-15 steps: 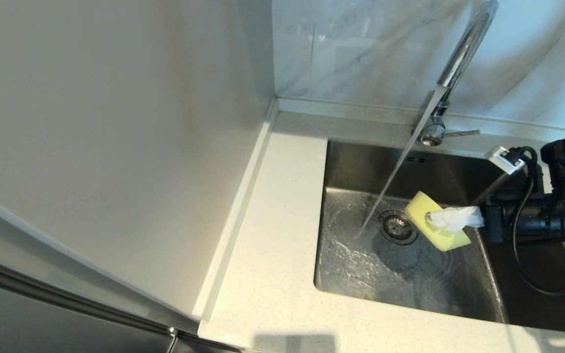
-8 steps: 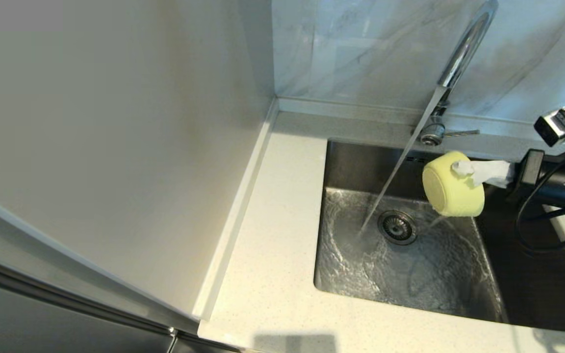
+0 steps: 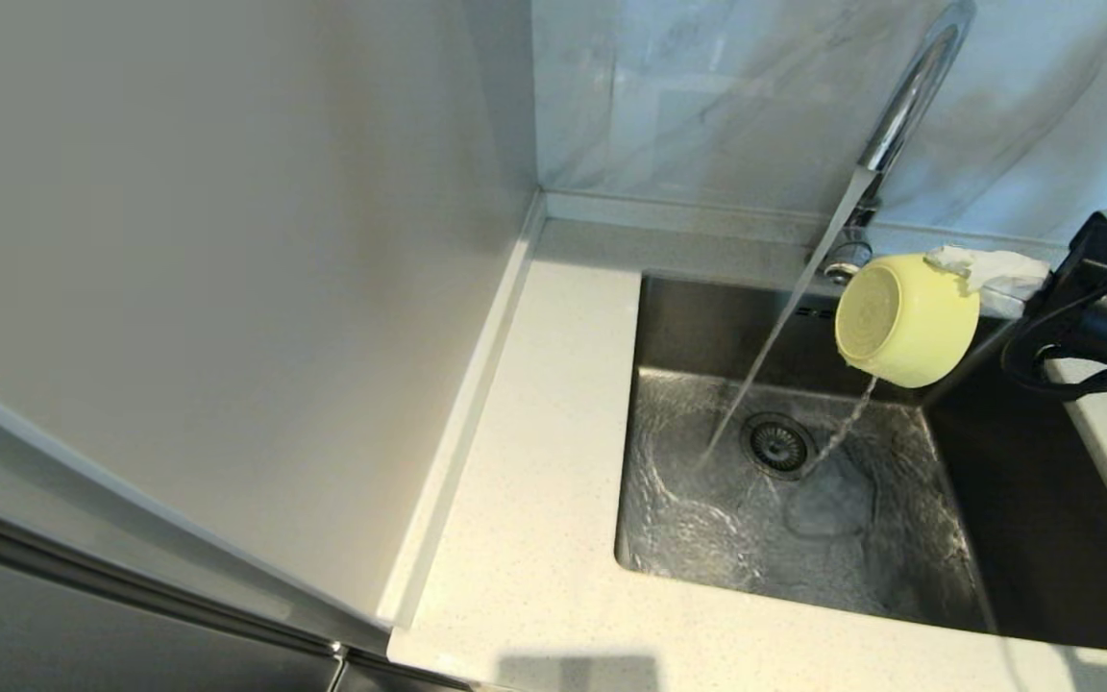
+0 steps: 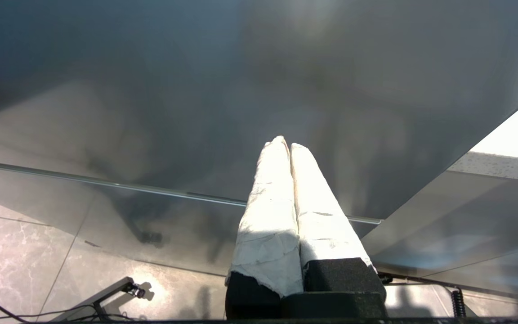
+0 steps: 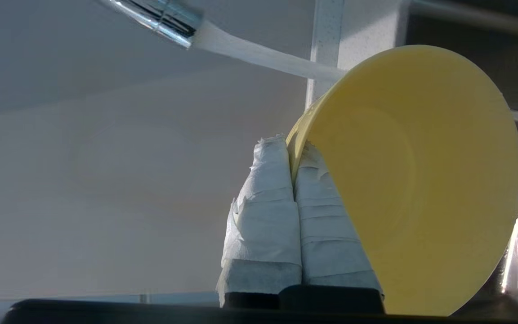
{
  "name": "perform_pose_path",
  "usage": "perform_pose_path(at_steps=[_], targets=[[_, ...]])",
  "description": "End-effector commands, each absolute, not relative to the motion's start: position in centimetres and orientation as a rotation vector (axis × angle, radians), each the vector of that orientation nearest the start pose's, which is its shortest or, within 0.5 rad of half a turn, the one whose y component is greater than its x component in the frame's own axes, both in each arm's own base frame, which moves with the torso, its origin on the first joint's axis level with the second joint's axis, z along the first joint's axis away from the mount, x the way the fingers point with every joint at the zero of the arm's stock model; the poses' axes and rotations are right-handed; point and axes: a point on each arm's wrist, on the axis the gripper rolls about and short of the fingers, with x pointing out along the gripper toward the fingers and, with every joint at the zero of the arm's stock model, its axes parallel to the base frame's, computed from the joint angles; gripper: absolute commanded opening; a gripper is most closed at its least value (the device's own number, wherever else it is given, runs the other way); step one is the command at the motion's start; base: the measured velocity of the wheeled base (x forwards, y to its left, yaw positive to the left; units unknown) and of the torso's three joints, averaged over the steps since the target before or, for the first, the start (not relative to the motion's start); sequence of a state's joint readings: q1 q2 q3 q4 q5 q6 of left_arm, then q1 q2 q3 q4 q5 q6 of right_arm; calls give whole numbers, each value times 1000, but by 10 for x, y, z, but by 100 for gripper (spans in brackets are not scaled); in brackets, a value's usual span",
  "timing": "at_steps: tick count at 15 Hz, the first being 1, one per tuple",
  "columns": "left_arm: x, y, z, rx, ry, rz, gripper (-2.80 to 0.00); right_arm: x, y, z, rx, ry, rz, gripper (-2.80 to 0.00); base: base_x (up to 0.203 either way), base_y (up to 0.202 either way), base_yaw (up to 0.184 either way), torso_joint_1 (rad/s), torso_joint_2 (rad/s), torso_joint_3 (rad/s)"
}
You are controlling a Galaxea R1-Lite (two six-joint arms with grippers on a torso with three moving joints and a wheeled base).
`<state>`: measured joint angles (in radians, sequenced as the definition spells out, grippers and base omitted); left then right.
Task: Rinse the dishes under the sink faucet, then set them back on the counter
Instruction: Rinse the bowl
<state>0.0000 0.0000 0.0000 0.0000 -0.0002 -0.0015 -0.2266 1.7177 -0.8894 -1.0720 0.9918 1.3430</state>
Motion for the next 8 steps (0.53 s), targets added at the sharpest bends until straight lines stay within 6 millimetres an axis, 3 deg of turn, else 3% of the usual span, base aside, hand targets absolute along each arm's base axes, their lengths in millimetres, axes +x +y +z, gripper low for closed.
perform_pose_path(at_steps=[1,8], targets=[[-23,0,75,-2,0,0,-280,311,-48,236,1138,353,774,-280,0,0,0,0,0,0],[-23,0,75,-2,0,0,-280,341,-37,232,1083,354,829,-280,0,0,0,0,0,0]])
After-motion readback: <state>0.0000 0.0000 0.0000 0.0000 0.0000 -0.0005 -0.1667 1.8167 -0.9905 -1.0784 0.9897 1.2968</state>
